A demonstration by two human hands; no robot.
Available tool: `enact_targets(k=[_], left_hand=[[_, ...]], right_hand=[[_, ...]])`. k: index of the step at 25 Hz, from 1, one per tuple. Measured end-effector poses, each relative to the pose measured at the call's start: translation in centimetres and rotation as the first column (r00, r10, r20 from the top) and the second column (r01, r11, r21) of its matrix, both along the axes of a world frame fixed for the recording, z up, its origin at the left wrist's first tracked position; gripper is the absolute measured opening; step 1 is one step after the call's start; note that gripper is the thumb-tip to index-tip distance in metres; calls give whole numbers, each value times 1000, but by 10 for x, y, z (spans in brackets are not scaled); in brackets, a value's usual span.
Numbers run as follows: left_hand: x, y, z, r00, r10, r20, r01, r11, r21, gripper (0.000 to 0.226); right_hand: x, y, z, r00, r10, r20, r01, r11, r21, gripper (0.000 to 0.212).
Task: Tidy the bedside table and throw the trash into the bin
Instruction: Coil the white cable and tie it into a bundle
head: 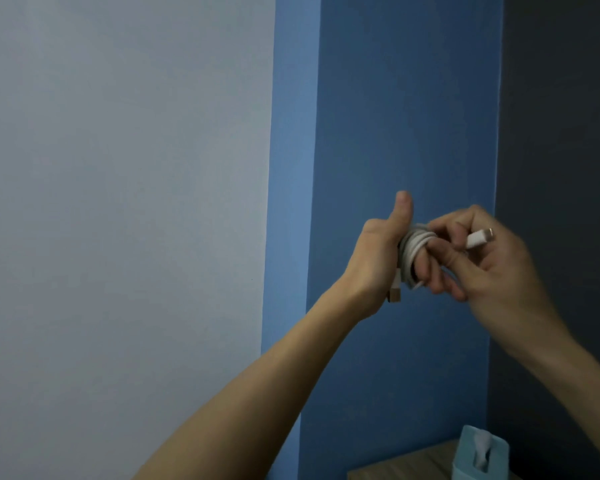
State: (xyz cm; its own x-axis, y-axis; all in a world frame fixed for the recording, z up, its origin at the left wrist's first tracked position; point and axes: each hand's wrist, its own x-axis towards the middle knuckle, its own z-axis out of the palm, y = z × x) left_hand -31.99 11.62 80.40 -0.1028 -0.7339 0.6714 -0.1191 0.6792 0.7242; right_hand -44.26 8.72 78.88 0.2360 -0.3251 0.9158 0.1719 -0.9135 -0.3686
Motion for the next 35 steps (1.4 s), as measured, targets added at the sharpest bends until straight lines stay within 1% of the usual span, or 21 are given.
enact_targets(k=[2, 4, 6, 7, 8, 9, 10, 11, 12, 13, 14, 16, 19, 22, 24, 26, 27, 30, 33, 35], left_hand=[[-11, 7, 0, 983, 183, -33, -183, 983, -6, 83], [-17, 11, 0, 946, 274, -171, -278, 961, 2, 73], [-9, 7, 2, 874, 385, -297, -415, 909, -44, 63], [-5, 4, 3, 854, 418, -311, -461, 884, -78, 62], [-3, 3, 1, 862, 420, -285, -466, 876, -120, 60], [-4, 4, -2, 889, 407, -210, -442, 881, -166, 55], [-7, 4, -6, 909, 405, -97, -416, 885, -208, 49], [-10, 5, -10, 907, 419, 29, -399, 882, -252, 44], [-12, 4, -14, 882, 449, 141, -393, 867, -305, 43], [-12, 3, -17, 846, 489, 212, -395, 843, -366, 43], [-12, 0, -18, 817, 527, 233, -406, 814, -416, 44], [-8, -3, -18, 801, 556, 220, -420, 785, -454, 47], [-5, -4, -16, 789, 586, 185, -461, 763, -453, 36], [-3, -2, -14, 778, 609, 157, -499, 750, -434, 39], [-2, -2, -15, 775, 614, 151, -505, 745, -434, 39], [-2, -4, -16, 769, 622, 146, -517, 740, -429, 38], [-3, -4, -17, 766, 627, 142, -524, 737, -428, 38], [-3, -4, -16, 755, 640, 147, -531, 726, -437, 36], [-3, -2, -15, 754, 646, 118, -518, 695, -499, 33], [-2, -2, -14, 766, 637, 91, -523, 699, -488, 36]], right_hand=[[3, -1, -6, 990, -130, 50, 132, 991, -36, 18], [6, -2, -11, 975, -209, 79, 216, 971, -104, 22], [4, -5, -11, 936, -332, 119, 351, 911, -218, 21], [1, -7, -10, 910, -389, 144, 414, 875, -250, 20], [-1, -10, -8, 892, -422, 161, 451, 856, -254, 18], [-4, -11, -8, 883, -437, 169, 468, 849, -247, 18], [-6, -13, -7, 878, -446, 172, 477, 845, -241, 19], [-7, -13, -6, 876, -452, 169, 481, 845, -235, 20], [-7, -13, -5, 874, -459, 163, 485, 845, -226, 21], [-6, -13, -5, 872, -465, 154, 489, 844, -220, 22], [-5, -12, -5, 873, -468, 141, 488, 846, -213, 23], [-5, -12, -5, 895, -433, 104, 446, 875, -187, 25], [-8, -11, -6, 947, -304, 101, 315, 941, -124, 26], [-11, -7, -3, 987, -127, 103, 134, 989, -64, 28], [-12, -3, -1, 995, -52, 88, 55, 998, -38, 20], [-13, -1, -1, 995, -61, 76, 65, 997, -51, 13], [-13, 0, -1, 994, -80, 67, 85, 994, -66, 15], [-12, -3, -2, 988, -148, 43, 152, 983, -103, 30], [-12, -1, -3, 984, -173, -39, 166, 974, -152, 22], [-12, -1, -2, 979, -191, -73, 179, 972, -150, 18]])
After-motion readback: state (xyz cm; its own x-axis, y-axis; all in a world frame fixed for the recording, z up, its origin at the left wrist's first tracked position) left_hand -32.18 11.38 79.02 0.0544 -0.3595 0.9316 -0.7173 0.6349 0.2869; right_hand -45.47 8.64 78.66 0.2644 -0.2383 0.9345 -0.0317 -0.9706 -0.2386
